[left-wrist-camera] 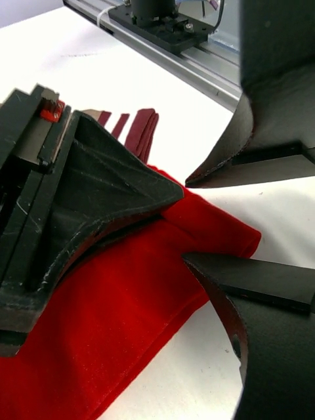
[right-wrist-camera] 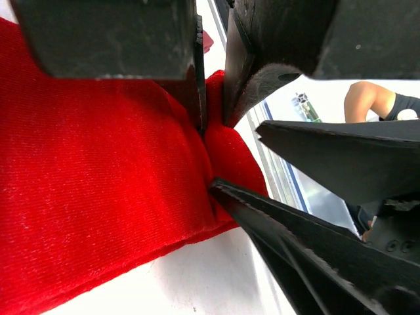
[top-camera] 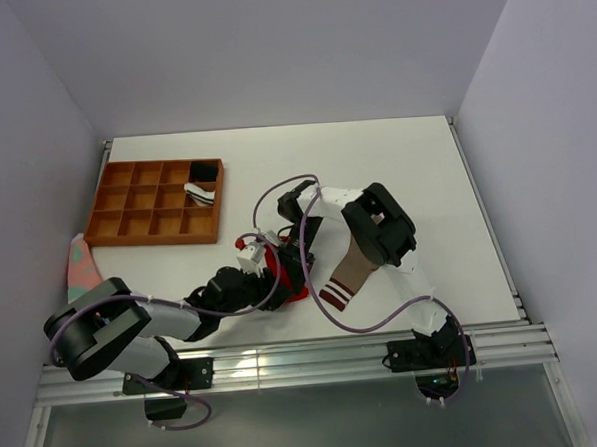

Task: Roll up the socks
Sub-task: Roll the sock at the center of the board.

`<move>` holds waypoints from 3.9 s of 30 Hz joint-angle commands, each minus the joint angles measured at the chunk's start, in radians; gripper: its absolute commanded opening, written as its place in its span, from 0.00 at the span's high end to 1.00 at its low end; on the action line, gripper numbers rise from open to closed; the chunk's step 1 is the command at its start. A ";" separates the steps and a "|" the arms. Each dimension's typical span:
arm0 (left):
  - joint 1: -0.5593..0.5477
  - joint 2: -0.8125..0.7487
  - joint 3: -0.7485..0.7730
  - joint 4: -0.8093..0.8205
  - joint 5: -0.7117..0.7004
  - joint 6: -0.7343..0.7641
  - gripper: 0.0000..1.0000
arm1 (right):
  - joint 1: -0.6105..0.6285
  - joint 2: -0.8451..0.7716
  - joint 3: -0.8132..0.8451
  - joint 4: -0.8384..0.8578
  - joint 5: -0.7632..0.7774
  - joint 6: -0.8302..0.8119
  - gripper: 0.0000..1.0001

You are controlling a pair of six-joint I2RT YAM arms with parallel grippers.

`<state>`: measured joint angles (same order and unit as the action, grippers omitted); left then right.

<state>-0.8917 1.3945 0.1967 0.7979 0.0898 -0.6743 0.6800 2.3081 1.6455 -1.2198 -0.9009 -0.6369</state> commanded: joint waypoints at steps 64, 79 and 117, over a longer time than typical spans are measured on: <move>0.155 0.264 0.118 -0.508 0.441 -0.424 1.00 | 0.441 -1.142 -1.118 1.122 0.672 -0.118 0.47; 0.166 0.271 0.113 -0.485 0.470 -0.413 1.00 | 0.532 -1.020 -1.083 1.131 0.747 -0.118 0.50; 0.191 -0.020 0.063 -0.413 0.176 -0.487 0.71 | 0.247 -0.610 -0.629 0.539 0.327 -0.081 0.82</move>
<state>-0.7097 1.4239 0.2932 0.4343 0.3969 -1.1713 0.9546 1.6463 0.9535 -0.5388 -0.4808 -0.7227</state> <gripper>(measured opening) 0.294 0.238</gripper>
